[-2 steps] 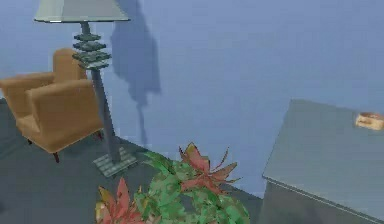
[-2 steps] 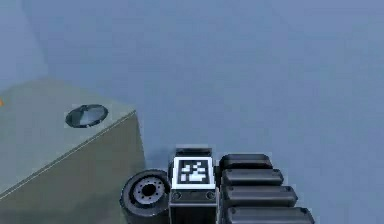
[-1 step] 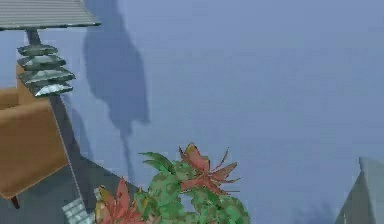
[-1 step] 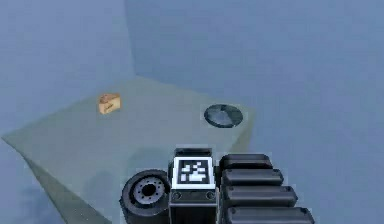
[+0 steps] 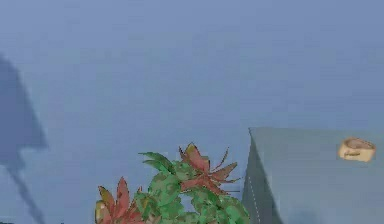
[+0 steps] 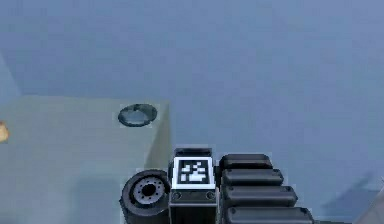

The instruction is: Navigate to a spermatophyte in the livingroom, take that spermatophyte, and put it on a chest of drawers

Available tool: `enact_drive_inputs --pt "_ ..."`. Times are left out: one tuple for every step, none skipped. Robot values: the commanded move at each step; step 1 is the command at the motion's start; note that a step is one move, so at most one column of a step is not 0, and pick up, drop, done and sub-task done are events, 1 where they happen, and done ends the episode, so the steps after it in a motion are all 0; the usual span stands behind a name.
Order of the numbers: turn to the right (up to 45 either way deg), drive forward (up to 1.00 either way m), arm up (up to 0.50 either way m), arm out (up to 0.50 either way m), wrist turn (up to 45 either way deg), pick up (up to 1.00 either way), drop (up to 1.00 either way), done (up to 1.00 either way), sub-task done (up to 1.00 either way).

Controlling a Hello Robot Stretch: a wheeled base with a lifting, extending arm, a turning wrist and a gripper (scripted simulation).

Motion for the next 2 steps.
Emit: enact_drive_inputs --pt "0.0 0.35 0.0 0.0 0.0 0.0 0.0 0.0 0.0" --pt "45.0 0.0 0.0 0.0 0.0 0.0 0.0 0.0 0.0"
